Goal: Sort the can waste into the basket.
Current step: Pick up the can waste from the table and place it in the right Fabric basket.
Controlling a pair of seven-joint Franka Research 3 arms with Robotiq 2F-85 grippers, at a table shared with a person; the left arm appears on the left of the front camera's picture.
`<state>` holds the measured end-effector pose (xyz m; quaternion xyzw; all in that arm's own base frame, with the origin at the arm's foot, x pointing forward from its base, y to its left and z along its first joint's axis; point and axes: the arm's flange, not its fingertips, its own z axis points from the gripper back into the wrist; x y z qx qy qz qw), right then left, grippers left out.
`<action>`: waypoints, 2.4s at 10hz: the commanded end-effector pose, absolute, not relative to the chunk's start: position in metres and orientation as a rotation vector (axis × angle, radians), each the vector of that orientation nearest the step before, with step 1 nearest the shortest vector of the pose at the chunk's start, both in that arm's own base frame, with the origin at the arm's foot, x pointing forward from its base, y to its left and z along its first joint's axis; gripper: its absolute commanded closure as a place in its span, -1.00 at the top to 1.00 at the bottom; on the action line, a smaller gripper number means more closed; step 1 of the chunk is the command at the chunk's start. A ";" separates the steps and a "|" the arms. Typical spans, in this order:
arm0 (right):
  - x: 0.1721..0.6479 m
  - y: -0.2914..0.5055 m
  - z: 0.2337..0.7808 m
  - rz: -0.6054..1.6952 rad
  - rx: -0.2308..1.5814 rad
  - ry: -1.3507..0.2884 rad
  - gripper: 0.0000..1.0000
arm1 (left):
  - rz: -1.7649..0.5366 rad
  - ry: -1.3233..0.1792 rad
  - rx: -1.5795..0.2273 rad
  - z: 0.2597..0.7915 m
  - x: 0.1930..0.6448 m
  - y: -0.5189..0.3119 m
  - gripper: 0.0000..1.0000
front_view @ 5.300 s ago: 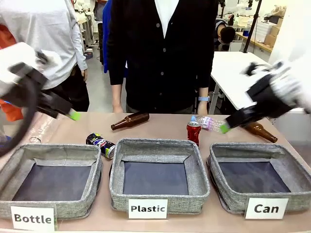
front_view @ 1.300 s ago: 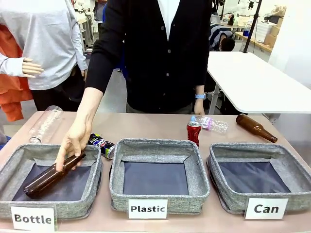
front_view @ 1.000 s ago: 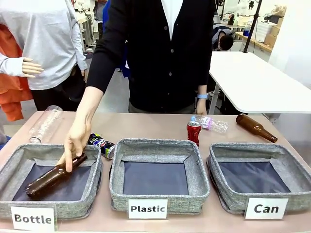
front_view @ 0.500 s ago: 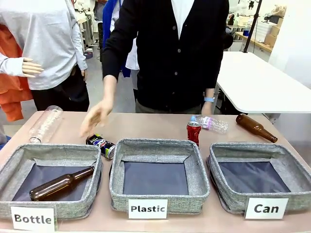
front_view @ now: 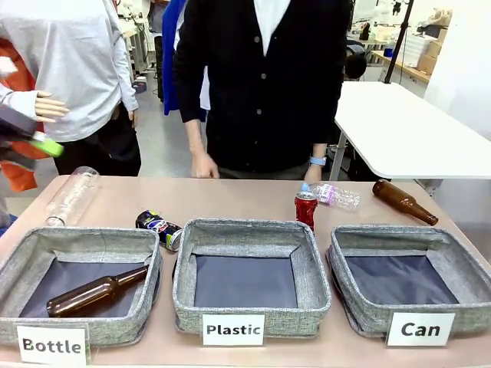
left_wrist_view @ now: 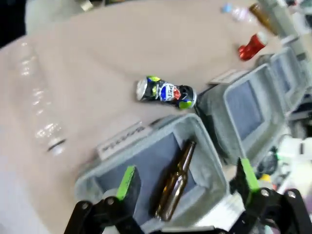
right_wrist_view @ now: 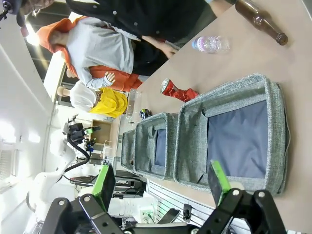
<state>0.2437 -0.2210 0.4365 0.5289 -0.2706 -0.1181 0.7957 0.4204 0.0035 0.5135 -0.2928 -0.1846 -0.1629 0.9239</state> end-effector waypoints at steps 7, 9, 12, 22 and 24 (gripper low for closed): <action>0.245 -0.222 0.437 -0.237 1.152 -0.616 1.00 | -0.503 -0.482 -0.203 0.410 0.471 -0.158 1.00; 0.245 -0.222 0.437 -0.237 1.152 -0.616 1.00 | -0.552 -0.460 -0.304 0.420 0.456 -0.150 1.00; 0.245 -0.222 0.437 -0.237 1.152 -0.616 1.00 | -0.553 -0.463 -0.272 0.414 0.460 -0.156 1.00; 0.245 -0.222 0.437 -0.237 1.152 -0.616 1.00 | -1.622 -0.682 -0.393 0.531 0.356 0.030 1.00; 0.245 -0.222 0.437 -0.237 1.152 -0.616 1.00 | -1.612 -0.787 -0.409 0.532 0.344 0.132 1.00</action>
